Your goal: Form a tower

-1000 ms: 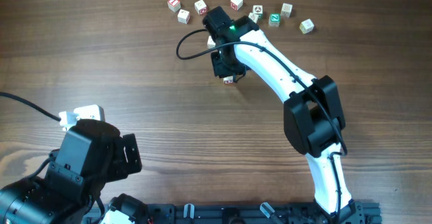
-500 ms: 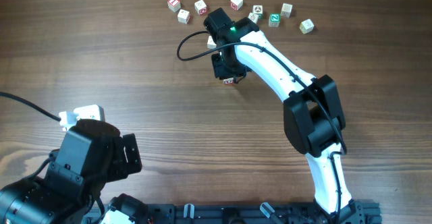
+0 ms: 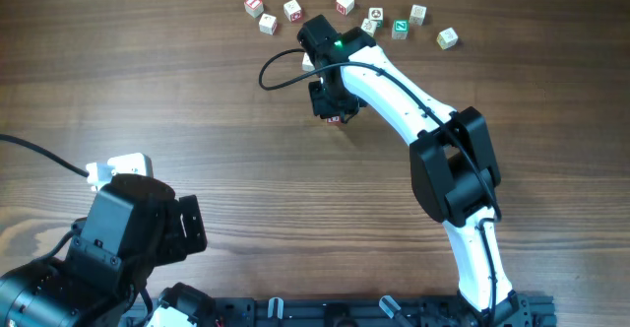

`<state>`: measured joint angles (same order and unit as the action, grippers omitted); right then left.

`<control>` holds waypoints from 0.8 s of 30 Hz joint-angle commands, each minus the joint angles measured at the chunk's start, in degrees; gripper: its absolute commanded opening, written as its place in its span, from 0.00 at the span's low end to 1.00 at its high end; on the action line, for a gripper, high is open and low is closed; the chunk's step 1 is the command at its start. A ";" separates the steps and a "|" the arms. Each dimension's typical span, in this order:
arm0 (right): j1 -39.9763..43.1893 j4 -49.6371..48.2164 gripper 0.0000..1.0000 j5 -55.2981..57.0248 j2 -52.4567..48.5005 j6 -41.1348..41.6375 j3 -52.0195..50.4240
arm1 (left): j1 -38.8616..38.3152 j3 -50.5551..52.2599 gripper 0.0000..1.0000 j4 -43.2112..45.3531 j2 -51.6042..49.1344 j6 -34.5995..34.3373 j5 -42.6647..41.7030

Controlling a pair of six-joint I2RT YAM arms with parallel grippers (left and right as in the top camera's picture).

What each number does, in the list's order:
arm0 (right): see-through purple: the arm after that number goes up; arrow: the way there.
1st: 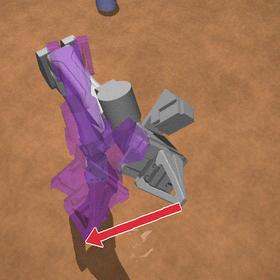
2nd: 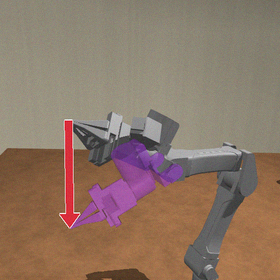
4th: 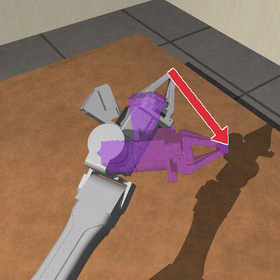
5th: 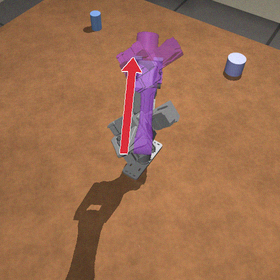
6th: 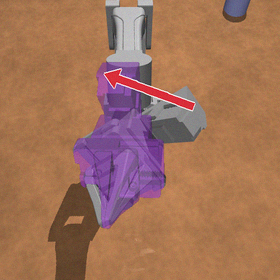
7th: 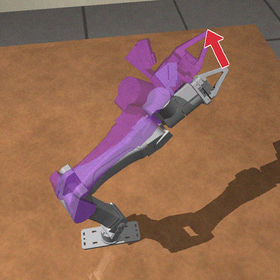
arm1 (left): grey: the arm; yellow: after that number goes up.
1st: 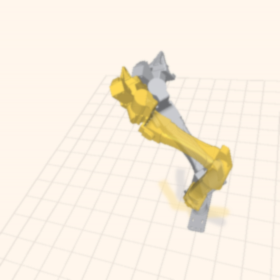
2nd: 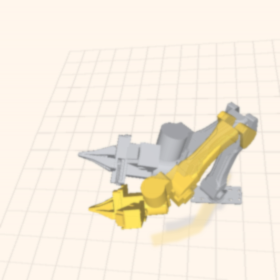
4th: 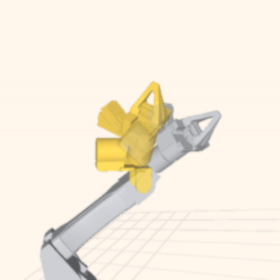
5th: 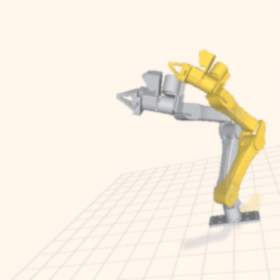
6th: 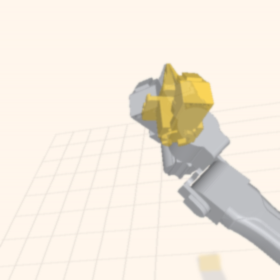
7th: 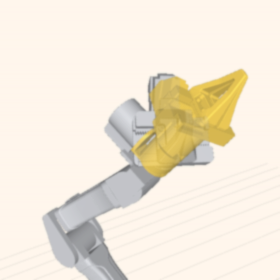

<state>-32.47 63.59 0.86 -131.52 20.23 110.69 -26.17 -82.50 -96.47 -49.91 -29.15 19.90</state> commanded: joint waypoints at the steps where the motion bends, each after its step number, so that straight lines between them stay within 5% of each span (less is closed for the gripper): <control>1: 0.24 -0.09 0.46 -0.74 -1.38 -0.74 -0.59 | 0.31 -0.02 1.00 -0.02 0.15 0.90 0.96; 4: 0.24 -0.17 0.65 -0.74 -1.38 -0.74 -0.57 | 0.31 -0.02 1.00 -0.02 0.15 0.90 0.96; 11: 0.24 -1.27 0.88 -0.72 -1.36 -0.55 -0.52 | 0.31 -0.02 1.00 -0.02 0.15 0.87 0.96; 19: 0.24 -2.10 0.77 1.22 -4.04 -0.57 -0.52 | 0.31 -0.02 1.00 -0.02 0.15 0.87 0.96; 24: 0.28 -3.19 0.52 1.25 -4.90 -0.26 -0.52 | 0.31 -0.02 1.00 -0.02 0.15 0.90 0.96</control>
<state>-32.47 60.93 1.26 -134.47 19.57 110.72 -26.17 -82.50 -96.47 -49.91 -29.15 19.90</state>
